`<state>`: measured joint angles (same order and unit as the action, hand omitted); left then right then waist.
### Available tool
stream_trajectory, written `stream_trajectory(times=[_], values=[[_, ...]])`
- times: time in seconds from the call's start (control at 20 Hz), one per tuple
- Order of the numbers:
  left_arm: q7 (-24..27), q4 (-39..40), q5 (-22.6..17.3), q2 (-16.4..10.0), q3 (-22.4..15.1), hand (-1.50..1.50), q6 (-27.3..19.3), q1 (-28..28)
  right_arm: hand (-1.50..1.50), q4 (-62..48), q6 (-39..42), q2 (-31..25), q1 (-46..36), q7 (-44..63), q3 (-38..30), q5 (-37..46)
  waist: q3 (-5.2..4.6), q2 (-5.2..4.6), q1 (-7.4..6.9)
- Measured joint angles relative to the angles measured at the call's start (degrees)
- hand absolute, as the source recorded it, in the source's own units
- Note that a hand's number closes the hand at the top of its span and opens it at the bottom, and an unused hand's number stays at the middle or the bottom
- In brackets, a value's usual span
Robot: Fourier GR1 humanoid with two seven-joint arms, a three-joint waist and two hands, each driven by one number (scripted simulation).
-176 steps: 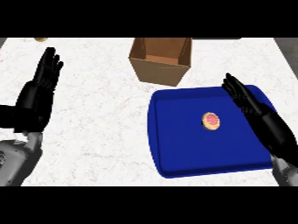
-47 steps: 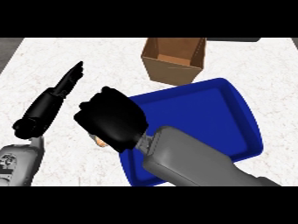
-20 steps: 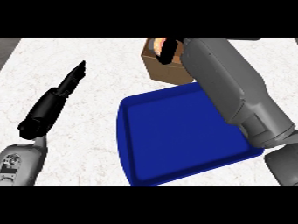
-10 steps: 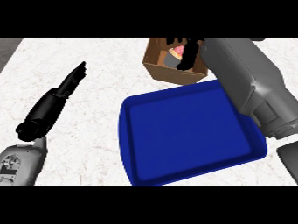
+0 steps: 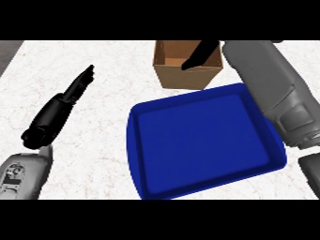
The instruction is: Pick the cupcake from the tray and place it in the cardboard box
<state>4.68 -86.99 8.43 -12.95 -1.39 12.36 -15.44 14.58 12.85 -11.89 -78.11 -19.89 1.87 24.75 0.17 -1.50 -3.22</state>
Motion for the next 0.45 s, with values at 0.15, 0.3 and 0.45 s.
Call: stream_trajectory(times=[0.15,0.3,0.45], values=[[-0.2,-0.6,-0.4,-0.2,0.0,0.0,0.5,0.2,-1.5,-1.2,0.4,-0.5,0.0,0.7,-8.2,-7.9,0.01,0.02,-0.24],[-0.4,-0.9,-0.5,-0.6,0.3,0.0,0.9,0.1,-1.5,-2.9,0.1,-2.0,-0.4,2.5,-14.1,-13.3,-0.06,-0.14,-0.62],[-0.2,-0.8,-0.1,0.0,-0.1,0.0,0.4,-0.2,-1.5,-4.3,-0.5,-3.4,0.7,2.3,-17.6,-16.3,-0.09,-0.35,-0.82]])
